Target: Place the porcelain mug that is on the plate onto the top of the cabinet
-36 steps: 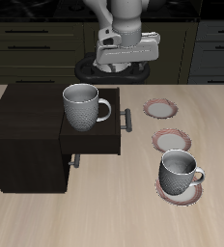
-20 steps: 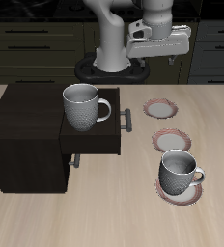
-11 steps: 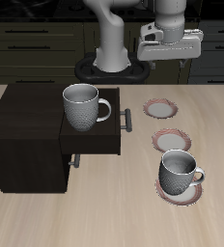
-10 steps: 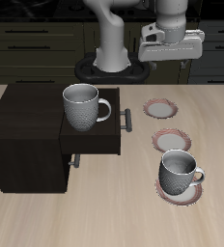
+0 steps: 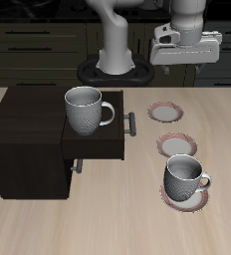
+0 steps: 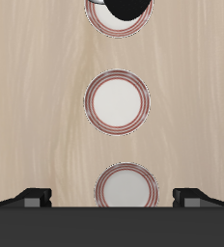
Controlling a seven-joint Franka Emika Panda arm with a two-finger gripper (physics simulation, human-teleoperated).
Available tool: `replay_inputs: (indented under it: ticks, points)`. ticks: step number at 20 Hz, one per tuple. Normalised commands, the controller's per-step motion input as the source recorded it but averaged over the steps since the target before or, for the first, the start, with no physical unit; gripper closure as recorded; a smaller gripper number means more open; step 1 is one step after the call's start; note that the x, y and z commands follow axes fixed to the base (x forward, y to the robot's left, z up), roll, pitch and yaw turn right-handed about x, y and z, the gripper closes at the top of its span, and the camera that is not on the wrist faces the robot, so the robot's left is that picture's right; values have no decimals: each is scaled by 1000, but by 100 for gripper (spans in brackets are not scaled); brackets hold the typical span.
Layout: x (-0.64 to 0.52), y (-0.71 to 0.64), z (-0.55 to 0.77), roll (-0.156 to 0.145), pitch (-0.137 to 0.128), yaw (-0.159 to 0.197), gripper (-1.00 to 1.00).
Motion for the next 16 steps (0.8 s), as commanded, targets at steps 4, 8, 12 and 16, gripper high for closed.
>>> replay_inputs:
  ticks: [4,8,12,16]
  points:
    - [495,-169,191,-31,-3,-17,-100]
    - [461,-157,91,-39,9,-42,-100]
    - [353,-65,-44,-30,-13,-9,-100]
    - [362,-13,-225,-26,14,4,-100]
